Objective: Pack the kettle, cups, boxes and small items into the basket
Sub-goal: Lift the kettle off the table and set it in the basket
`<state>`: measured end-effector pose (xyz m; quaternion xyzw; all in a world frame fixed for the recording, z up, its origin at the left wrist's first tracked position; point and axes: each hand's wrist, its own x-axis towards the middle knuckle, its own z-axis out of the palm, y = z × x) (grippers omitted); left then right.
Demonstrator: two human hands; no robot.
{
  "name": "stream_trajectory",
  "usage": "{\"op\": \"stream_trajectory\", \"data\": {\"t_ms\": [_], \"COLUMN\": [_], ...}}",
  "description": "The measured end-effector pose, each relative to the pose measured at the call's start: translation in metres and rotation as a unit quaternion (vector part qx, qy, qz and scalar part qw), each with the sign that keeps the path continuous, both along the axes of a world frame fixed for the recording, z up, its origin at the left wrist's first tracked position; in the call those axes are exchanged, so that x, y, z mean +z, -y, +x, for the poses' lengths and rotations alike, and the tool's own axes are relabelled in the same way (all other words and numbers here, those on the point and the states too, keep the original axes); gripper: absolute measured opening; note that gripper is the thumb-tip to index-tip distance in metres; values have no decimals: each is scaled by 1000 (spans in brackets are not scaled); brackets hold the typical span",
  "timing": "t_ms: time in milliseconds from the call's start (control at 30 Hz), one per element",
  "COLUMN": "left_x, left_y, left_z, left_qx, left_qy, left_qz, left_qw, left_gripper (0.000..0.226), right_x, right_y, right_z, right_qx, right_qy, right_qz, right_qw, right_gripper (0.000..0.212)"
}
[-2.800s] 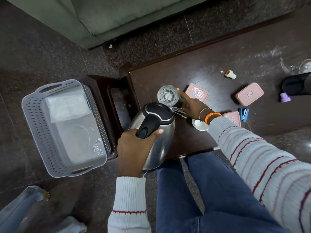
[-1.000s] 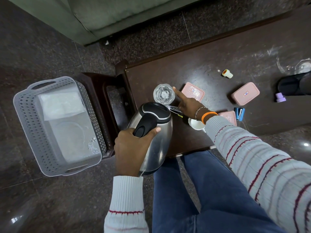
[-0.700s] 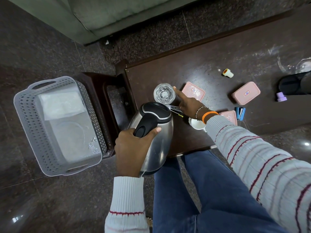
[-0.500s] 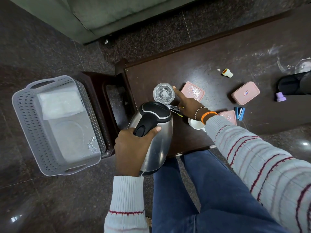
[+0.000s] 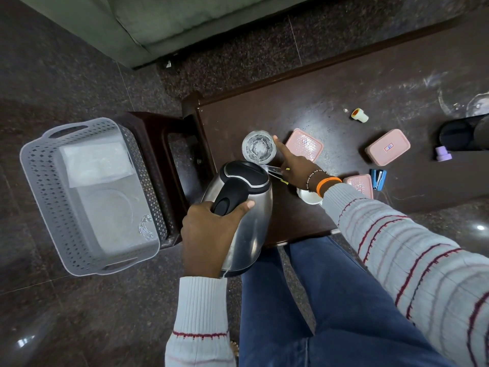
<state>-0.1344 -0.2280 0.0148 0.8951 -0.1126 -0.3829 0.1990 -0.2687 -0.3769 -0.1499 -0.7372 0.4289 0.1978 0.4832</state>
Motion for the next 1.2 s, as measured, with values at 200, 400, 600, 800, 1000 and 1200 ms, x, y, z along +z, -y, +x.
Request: {"op": "stream_trajectory", "data": {"t_ms": [200, 400, 600, 800, 1000, 1200], "left_x": [1, 2, 3, 3, 4, 10], "left_y": [0, 1, 2, 4, 3, 6], "left_z": [1, 1, -1, 1, 2, 1], "left_qx": [-1, -4, -8, -11, -13, -5], "left_qy": [0, 6, 8, 6, 2, 12], "left_qz": [-3, -8, -8, -5, -8, -2], "left_qw": [1000, 1000, 1000, 1000, 1000, 1000], "left_gripper": [51, 52, 52, 53, 47, 53], "right_x": [1, 1, 3, 3, 2, 2], "right_y": [0, 0, 1, 0, 1, 2], "right_z": [1, 1, 0, 1, 1, 1], "right_qx": [1, 2, 4, 4, 7, 11], "right_qy": [2, 2, -3, -7, -12, -15], "right_qz": [-1, 2, 4, 2, 7, 4], "right_qw": [1000, 1000, 1000, 1000, 1000, 1000], "right_gripper": [84, 84, 84, 84, 84, 84]}}
